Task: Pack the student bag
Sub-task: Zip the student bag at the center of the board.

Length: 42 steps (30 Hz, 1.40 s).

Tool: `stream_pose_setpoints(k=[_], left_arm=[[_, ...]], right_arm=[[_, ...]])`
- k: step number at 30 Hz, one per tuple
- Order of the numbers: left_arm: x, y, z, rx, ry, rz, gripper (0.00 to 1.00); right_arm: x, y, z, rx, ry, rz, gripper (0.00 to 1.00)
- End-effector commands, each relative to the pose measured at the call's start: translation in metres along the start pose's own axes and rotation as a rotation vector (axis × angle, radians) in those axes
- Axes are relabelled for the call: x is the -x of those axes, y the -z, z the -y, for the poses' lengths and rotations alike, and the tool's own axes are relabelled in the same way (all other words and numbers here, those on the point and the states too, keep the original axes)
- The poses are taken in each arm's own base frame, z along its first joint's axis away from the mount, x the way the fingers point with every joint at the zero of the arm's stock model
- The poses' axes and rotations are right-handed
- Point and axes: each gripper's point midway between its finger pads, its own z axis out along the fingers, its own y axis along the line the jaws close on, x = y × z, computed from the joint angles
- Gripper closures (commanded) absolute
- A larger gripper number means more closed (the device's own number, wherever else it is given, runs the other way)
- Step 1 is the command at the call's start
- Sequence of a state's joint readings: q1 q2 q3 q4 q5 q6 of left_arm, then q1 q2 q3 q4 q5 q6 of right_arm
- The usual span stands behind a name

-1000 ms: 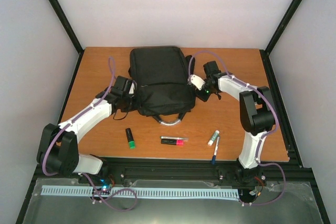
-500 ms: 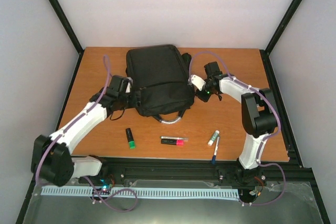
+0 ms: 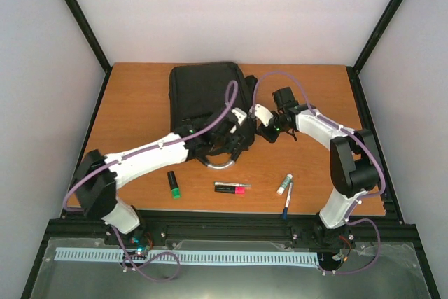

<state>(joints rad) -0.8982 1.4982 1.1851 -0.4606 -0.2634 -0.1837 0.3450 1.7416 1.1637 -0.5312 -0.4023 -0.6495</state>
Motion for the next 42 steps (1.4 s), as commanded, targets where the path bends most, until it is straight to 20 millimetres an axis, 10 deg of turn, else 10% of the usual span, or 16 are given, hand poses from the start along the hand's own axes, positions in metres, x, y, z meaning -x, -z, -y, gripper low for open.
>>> stream_pose_setpoints(k=[1, 22, 34, 42], left_arm=[[0.032, -0.015, 0.021, -0.013, -0.137, 0.127, 0.27], [0.0, -0.078, 0.054, -0.012, -0.402, 0.16, 0.33], [0.008, -0.075, 0.036, 0.113, -0.391, 0.193, 0.94], [0.011, -0.053, 0.038, 0.056, -0.355, 0.226, 0.99]], right_arm=[[0.024, 0.019, -0.015, 0.039, 0.005, 0.108, 0.97], [0.03, 0.025, -0.026, 0.128, -0.063, 0.134, 0.97], [0.018, 0.02, -0.014, 0.135, -0.102, 0.117, 0.97], [0.009, 0.002, 0.036, -0.006, -0.106, 0.043, 0.97]])
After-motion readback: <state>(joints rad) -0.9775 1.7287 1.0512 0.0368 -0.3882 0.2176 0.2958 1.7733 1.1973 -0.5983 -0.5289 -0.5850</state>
